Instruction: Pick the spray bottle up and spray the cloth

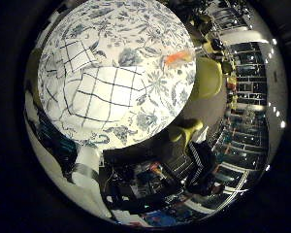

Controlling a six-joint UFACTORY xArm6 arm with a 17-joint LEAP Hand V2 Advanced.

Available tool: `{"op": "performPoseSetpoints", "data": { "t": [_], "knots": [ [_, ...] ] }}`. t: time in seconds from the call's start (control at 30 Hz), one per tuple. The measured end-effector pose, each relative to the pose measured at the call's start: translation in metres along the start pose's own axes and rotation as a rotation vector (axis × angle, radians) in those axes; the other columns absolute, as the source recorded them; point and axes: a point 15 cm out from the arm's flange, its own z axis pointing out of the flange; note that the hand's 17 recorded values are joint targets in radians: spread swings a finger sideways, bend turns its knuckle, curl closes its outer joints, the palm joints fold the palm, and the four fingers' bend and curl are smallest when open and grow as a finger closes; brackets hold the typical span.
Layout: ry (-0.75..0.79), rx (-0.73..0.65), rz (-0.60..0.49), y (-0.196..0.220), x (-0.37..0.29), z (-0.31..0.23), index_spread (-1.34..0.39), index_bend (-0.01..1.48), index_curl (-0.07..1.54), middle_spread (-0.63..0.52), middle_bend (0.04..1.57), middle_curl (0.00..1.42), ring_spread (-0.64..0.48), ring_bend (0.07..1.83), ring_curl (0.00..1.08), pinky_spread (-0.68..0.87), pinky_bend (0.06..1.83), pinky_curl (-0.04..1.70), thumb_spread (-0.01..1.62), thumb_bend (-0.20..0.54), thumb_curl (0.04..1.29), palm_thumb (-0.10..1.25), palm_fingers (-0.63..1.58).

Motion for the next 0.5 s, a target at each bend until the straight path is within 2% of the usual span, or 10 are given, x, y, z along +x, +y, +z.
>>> {"op": "performPoseSetpoints", "data": {
  "t": [0.27,0.5],
  "knots": [
    [0.045,0.079,0.178,0.010,0.061,-0.036,-0.43,0.18,0.36,-0.13,0.25,0.36,0.09,0.34,0.22,0.38,0.22,0.25,1.03,-0.024,0.42,0.81,0.46],
    [-0.031,0.139,0.311,0.025,0.122,-0.040,-0.40,0.14,0.32,-0.12,0.26,0.37,0.07,0.40,0.23,0.39,0.27,0.26,1.03,-0.020,0.42,0.81,0.46]
  ]
}}
